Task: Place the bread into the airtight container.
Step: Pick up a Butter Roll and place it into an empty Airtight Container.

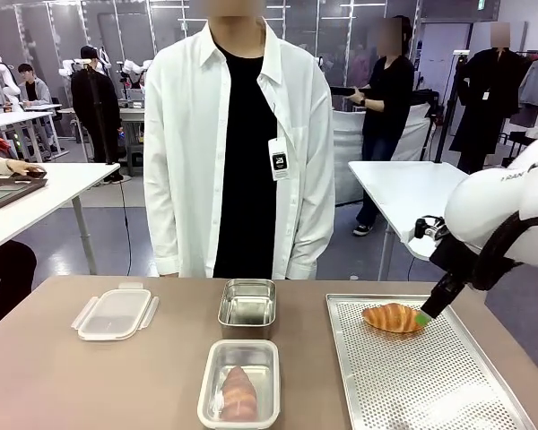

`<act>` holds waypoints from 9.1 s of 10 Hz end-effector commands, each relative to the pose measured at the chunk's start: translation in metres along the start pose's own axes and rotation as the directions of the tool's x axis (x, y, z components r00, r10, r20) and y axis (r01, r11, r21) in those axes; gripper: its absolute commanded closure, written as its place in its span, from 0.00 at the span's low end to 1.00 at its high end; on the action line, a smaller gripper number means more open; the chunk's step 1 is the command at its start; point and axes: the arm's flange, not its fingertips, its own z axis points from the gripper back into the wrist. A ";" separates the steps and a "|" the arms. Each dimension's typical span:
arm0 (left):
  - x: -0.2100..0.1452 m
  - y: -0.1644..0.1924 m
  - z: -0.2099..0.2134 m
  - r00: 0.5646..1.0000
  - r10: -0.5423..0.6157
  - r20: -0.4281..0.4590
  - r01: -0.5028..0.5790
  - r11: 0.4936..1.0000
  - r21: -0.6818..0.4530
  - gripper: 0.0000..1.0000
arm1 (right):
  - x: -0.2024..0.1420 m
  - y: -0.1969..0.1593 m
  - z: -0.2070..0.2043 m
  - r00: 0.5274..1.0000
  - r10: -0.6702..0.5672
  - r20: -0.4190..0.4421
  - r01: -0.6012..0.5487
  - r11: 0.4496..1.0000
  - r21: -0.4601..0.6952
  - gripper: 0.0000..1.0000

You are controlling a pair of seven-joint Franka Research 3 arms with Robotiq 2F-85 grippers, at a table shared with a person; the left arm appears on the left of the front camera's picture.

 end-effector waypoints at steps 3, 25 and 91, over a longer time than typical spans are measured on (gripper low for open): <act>0.000 0.000 0.001 1.000 -0.018 -0.004 0.018 1.000 0.001 0.00 | 0.072 -0.037 -0.028 0.971 0.202 -0.130 -0.204 0.979 0.001 0.00; 0.000 0.000 0.001 1.000 -0.018 -0.004 0.018 1.000 0.001 0.00 | 0.083 -0.109 -0.166 0.828 0.494 -0.265 -0.452 0.868 0.206 0.20; 0.000 0.000 0.001 1.000 -0.018 -0.004 0.018 1.000 0.001 0.00 | 0.351 0.114 -0.195 0.728 -0.645 -0.233 0.636 0.762 -0.119 0.00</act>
